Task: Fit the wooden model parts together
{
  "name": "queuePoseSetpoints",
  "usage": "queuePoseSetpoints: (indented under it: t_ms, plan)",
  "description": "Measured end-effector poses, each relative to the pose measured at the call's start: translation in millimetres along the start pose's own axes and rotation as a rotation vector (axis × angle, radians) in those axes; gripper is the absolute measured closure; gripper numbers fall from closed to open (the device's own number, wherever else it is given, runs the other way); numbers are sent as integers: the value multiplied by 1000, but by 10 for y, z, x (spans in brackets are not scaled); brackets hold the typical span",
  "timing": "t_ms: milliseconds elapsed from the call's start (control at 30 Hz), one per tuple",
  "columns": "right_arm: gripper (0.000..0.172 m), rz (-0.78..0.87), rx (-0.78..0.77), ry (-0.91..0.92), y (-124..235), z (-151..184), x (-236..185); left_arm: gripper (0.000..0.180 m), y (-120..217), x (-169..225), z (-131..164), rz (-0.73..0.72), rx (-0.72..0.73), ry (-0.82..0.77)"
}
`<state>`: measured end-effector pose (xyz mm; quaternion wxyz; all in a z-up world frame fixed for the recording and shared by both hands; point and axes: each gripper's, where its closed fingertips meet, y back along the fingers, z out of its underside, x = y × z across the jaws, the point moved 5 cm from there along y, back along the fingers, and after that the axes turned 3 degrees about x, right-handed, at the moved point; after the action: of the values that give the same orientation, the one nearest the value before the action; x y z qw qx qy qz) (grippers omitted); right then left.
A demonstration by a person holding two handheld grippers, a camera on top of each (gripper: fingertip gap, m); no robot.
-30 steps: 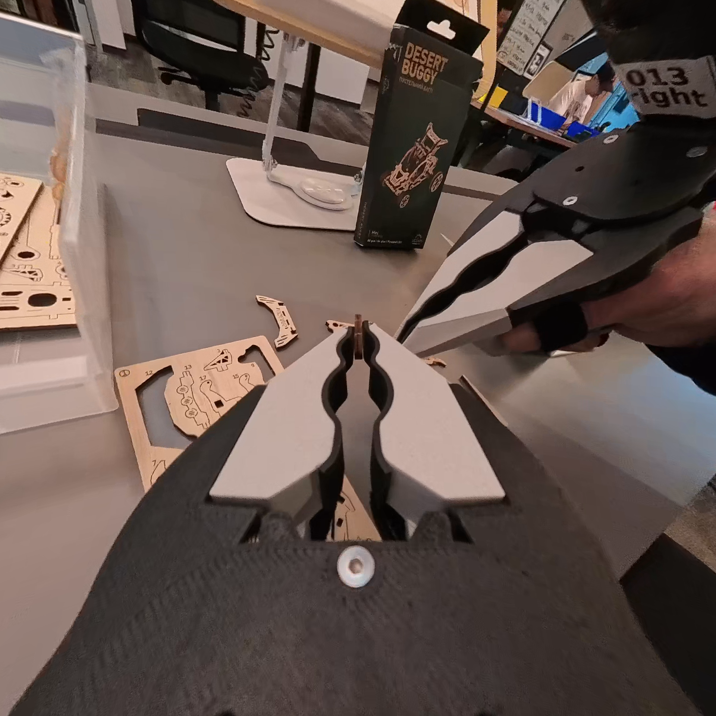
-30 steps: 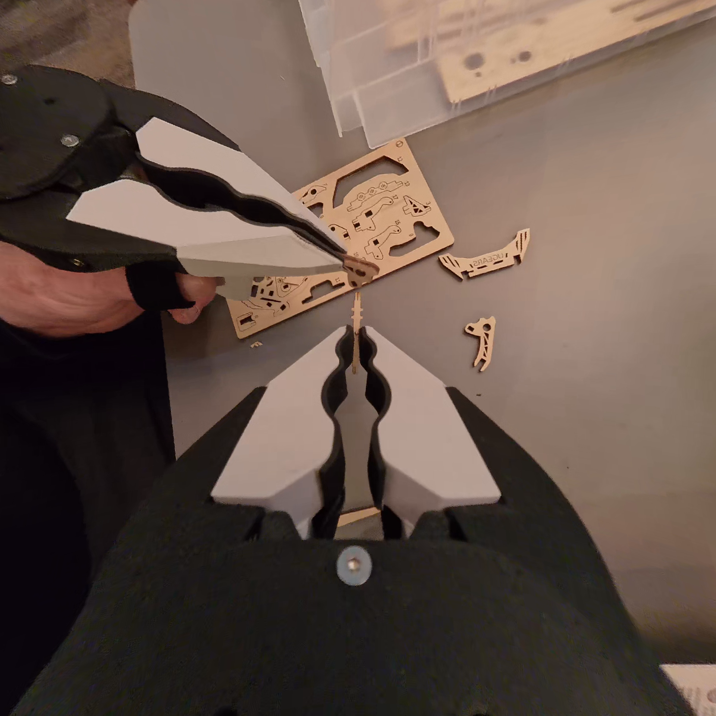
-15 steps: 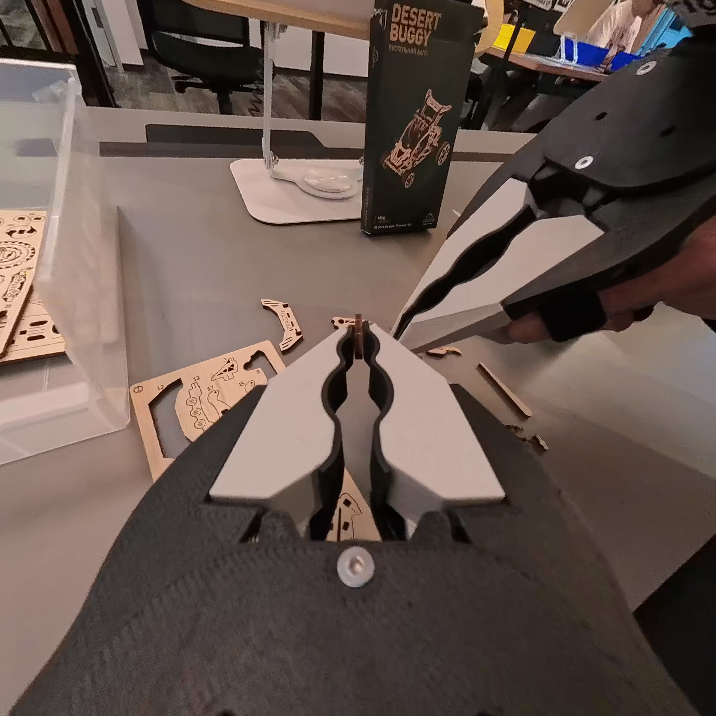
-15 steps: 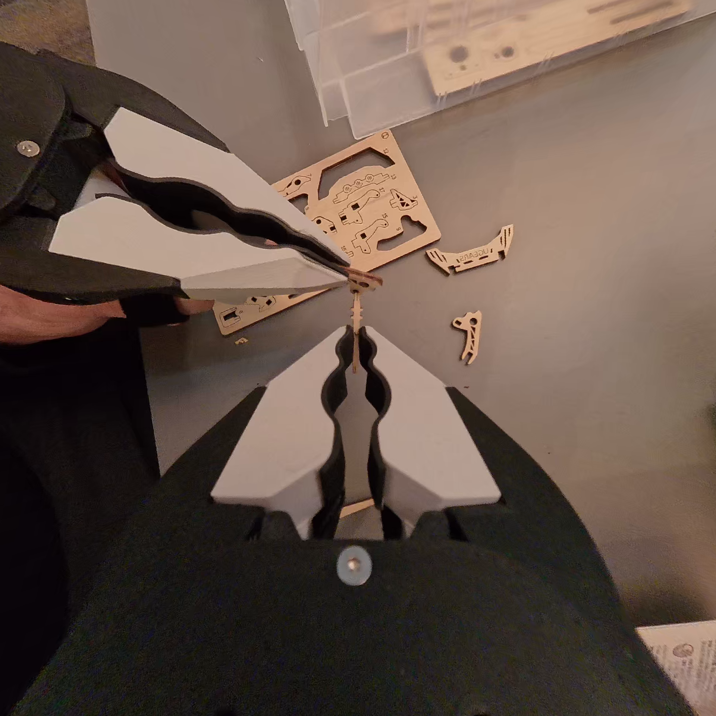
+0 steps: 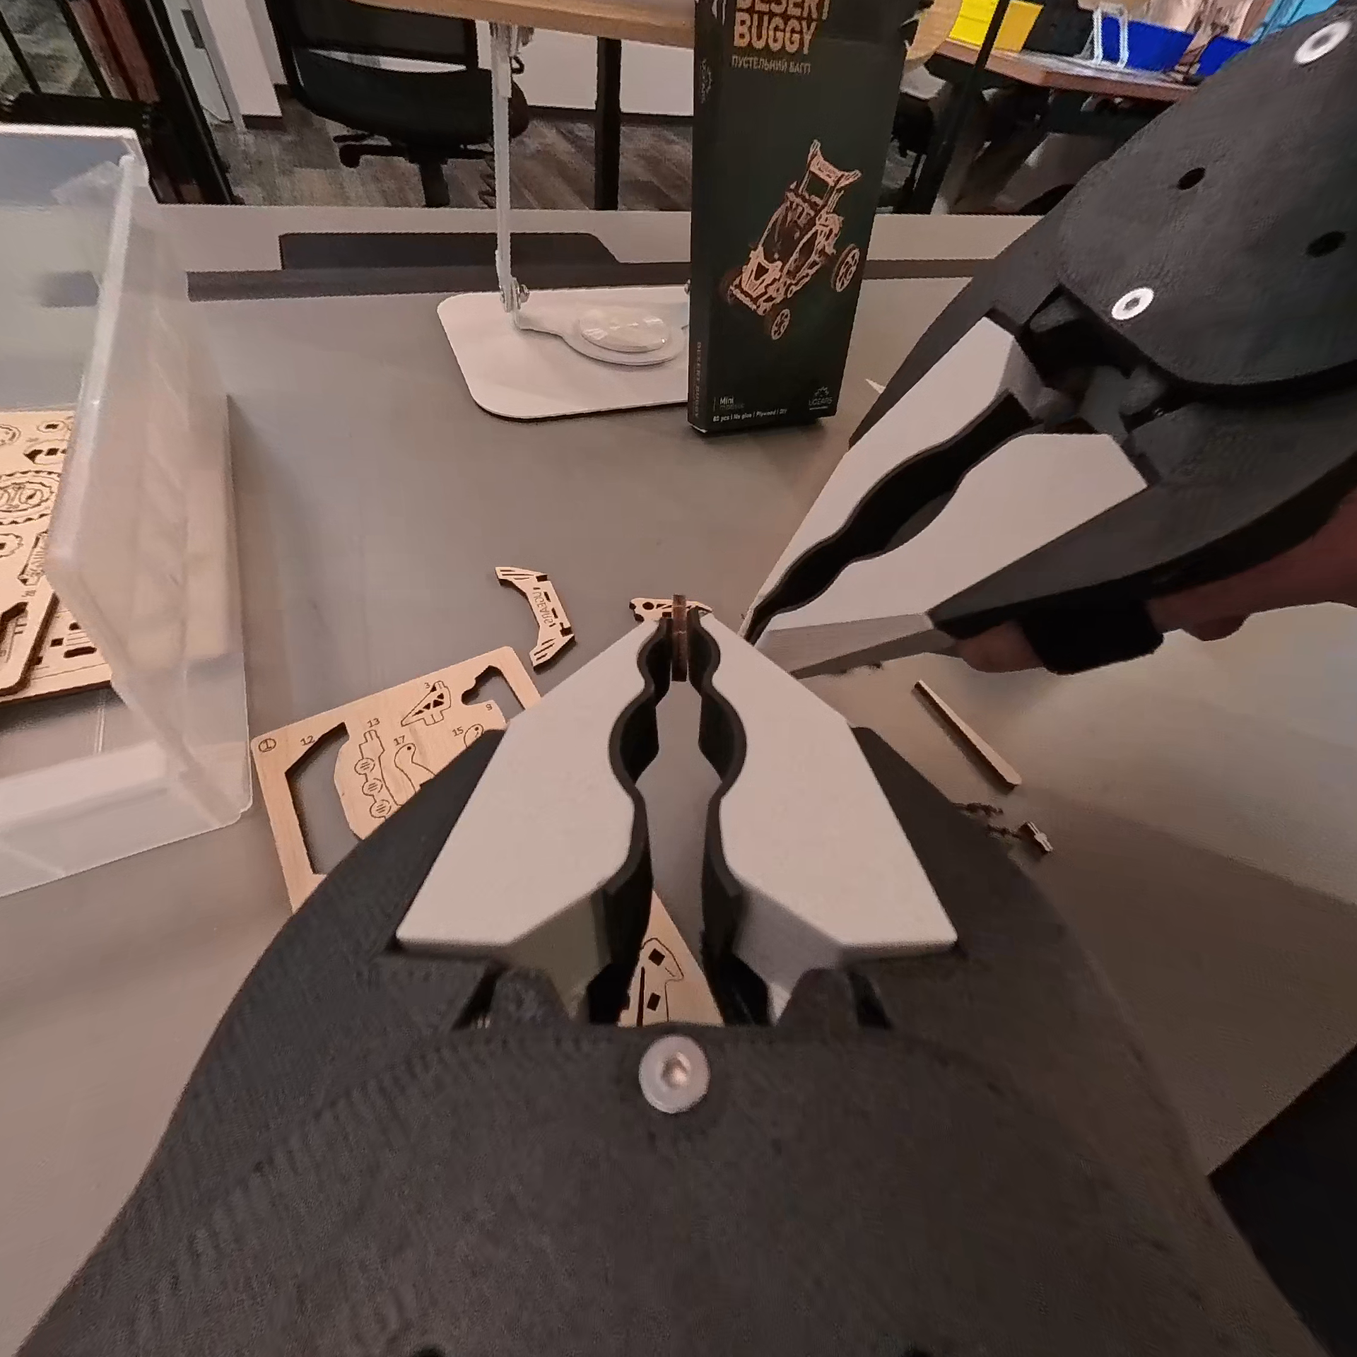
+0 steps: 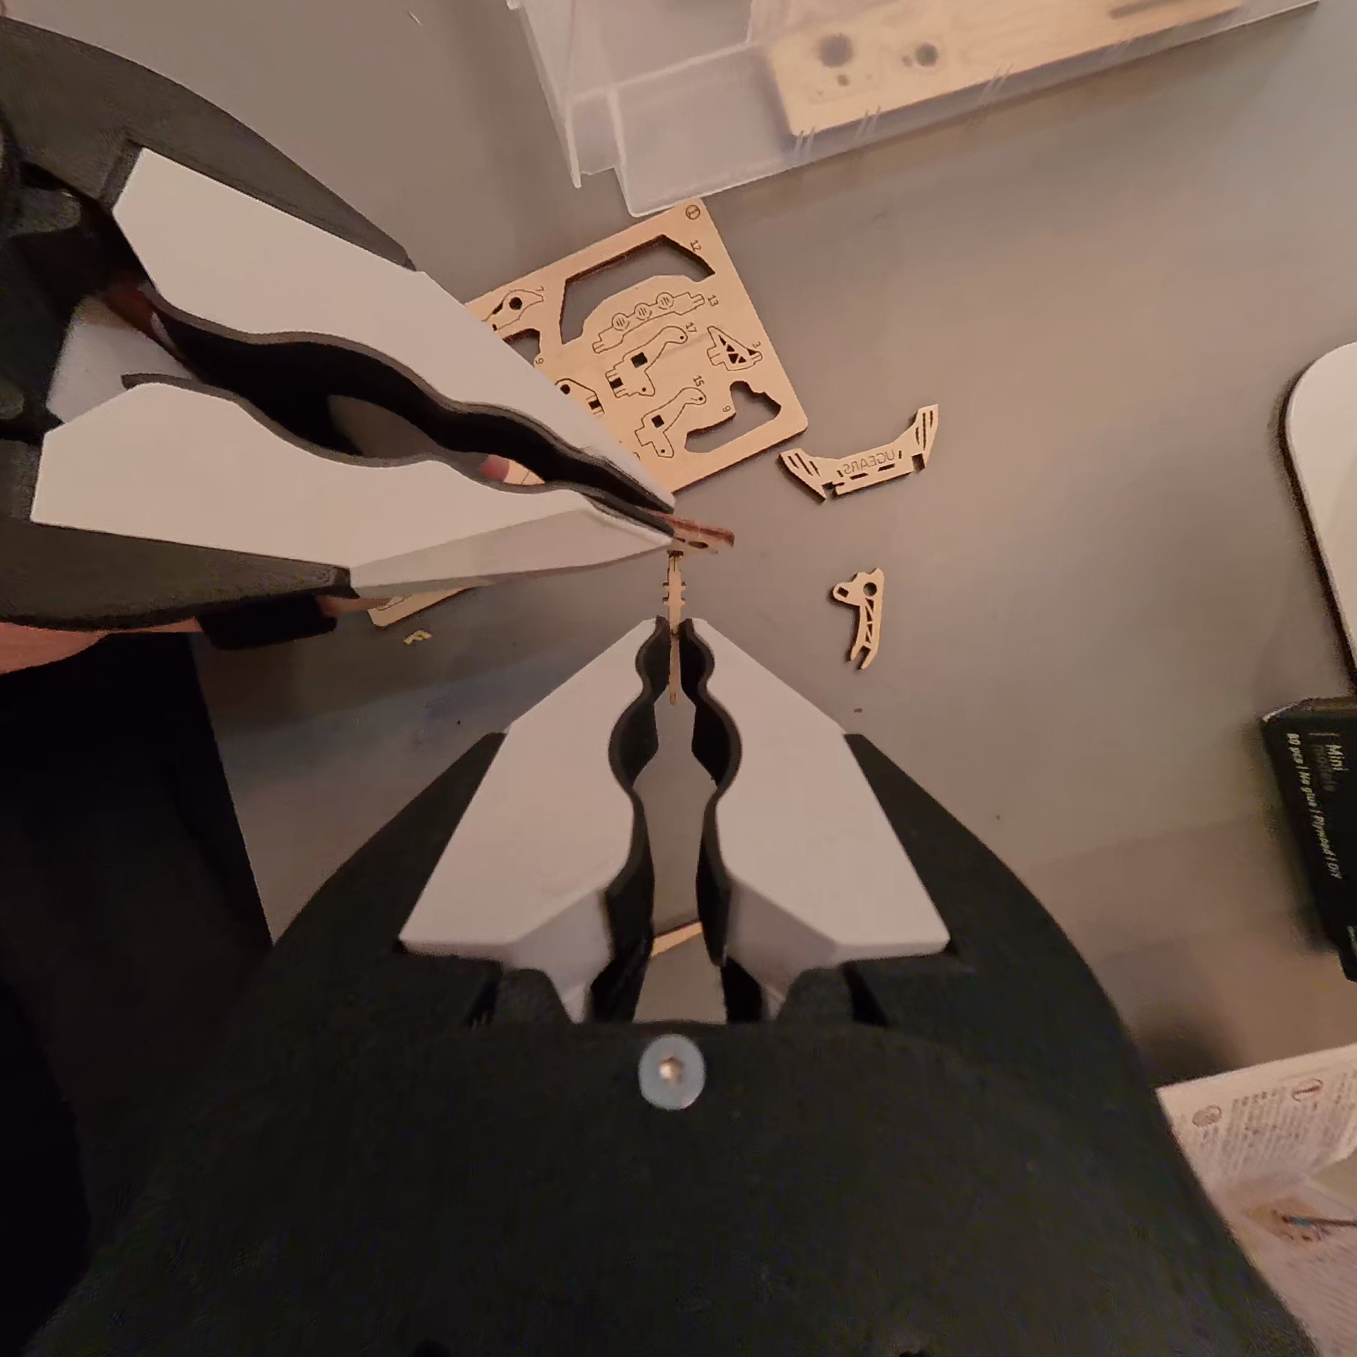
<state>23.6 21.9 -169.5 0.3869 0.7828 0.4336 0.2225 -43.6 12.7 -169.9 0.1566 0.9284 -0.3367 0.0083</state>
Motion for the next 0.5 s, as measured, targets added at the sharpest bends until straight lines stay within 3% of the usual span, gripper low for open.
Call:
queuePoseSetpoints:
  t_ms: [500]
  plan:
    - [171, 41, -34, 13, 3, -28, -14, 179, -3, 59, -20, -33, -13, -135]
